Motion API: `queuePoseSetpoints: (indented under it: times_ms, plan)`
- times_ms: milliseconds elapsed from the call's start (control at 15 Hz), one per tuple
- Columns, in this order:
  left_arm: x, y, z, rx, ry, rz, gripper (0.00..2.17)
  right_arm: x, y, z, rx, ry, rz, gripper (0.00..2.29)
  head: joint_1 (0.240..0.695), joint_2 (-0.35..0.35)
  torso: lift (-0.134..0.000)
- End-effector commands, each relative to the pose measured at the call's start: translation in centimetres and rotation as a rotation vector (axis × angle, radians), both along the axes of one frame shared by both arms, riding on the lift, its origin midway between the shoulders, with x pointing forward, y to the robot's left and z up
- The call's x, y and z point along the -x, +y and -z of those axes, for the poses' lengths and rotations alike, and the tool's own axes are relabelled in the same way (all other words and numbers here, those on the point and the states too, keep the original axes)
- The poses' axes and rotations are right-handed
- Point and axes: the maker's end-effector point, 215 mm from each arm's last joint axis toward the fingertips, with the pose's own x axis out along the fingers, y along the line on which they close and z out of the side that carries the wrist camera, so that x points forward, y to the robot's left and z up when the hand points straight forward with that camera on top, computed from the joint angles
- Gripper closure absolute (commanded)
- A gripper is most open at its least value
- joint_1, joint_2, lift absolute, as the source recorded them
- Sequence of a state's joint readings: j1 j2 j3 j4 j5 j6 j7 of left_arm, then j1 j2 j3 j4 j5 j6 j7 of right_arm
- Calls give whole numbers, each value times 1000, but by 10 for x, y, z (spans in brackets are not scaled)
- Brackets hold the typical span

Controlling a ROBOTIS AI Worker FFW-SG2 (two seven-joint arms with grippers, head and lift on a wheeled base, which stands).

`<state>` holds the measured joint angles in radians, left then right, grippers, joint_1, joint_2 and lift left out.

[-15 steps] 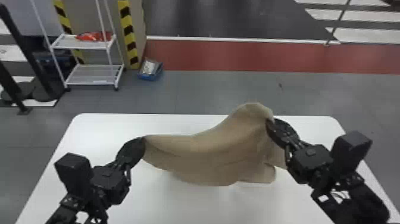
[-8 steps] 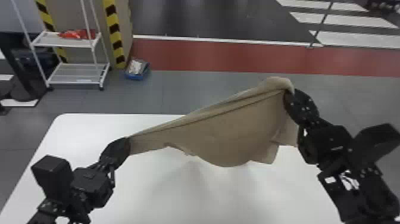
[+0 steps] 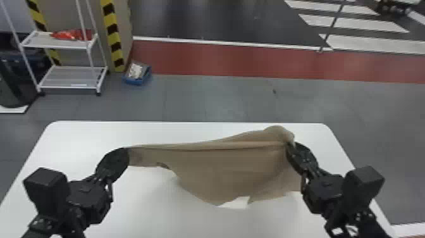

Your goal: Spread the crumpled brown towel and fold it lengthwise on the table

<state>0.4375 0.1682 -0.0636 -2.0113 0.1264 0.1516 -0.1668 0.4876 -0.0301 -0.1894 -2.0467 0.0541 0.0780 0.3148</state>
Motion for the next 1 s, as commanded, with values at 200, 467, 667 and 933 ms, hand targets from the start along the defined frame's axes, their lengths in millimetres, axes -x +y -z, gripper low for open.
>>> queuePoseSetpoints:
  times_ms: [200,467,667,933]
  plan:
    - [0,2,5,-42,-1,-7,1798,63,63,102,-57,247,-77,1585,695,-87,0]
    - [0,2,8,-41,2,-12,1798,101,42,167,-81,527,-5,1325,695,-46,0]
    - [0,6,10,-46,6,-22,1798,119,-5,157,-122,607,88,124,695,-84,0]
    - [1,6,13,-48,10,-28,1798,76,-72,101,-157,455,176,60,695,-158,0]
